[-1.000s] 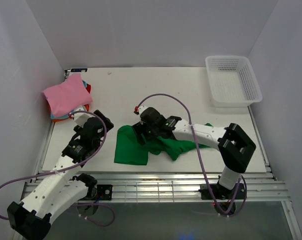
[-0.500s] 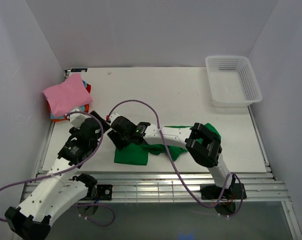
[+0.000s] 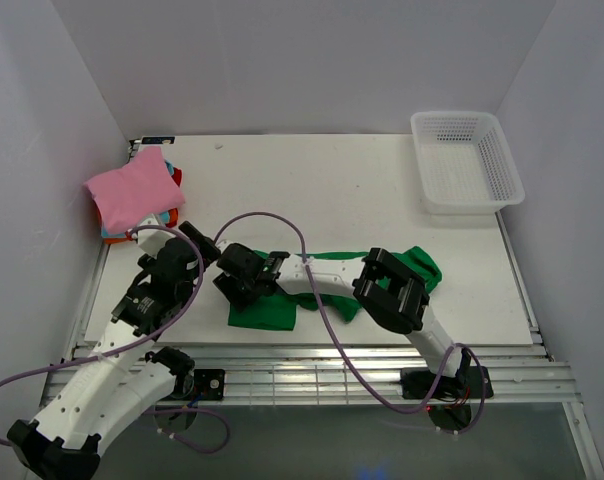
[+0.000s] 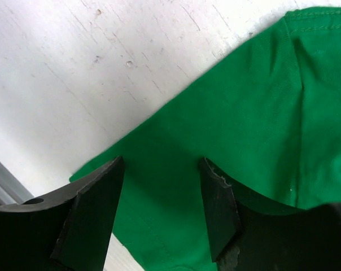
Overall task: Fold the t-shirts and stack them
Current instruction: Move the tshirt to the center of the board, then flatten the tshirt out
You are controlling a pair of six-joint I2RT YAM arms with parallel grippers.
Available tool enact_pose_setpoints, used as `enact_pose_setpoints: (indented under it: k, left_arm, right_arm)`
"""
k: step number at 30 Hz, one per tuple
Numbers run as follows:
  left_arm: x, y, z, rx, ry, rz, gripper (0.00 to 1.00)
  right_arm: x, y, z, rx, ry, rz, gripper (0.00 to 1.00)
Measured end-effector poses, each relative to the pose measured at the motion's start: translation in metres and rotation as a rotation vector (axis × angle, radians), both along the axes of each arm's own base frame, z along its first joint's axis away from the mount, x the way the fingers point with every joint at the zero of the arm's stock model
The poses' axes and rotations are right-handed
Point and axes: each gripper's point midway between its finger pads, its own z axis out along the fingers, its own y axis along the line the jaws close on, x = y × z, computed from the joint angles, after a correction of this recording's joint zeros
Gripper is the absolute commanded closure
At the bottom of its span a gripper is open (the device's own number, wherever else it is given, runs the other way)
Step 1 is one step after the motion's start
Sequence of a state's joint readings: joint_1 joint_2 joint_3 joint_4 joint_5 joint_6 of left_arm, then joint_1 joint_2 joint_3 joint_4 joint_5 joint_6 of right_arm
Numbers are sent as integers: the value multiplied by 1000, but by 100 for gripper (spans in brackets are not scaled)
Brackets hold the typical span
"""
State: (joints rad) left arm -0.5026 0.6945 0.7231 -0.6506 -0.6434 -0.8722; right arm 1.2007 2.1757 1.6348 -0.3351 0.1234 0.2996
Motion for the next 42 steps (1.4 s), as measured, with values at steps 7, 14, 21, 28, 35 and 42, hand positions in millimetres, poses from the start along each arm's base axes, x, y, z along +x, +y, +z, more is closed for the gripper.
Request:
enact_pose_setpoints:
  k: [7, 14, 21, 28, 35, 42]
  left_arm:
    - [0, 0, 0, 0, 0, 0, 4]
    - [0, 0, 0, 1, -1, -2, 4]
    - [-2, 1, 5, -8, -20, -2, 3]
    - [-9, 9, 32, -31, -89, 17, 2]
    - [-18, 24, 71, -83, -203, 80, 2]
    - [-22, 26, 64, -79, -175, 86, 2]
  right_arm:
    - [-5, 2, -3, 2, 15, 17, 65]
    - [-4, 2, -6, 1, 15, 18, 92]
    - [-3, 4, -5, 3, 6, 11, 92]
    - [17, 5, 16, -48, -79, -9, 92]
    - [83, 40, 179, 182, -278, -71, 92]
    - [97, -22, 385, 522, -524, -170, 92]
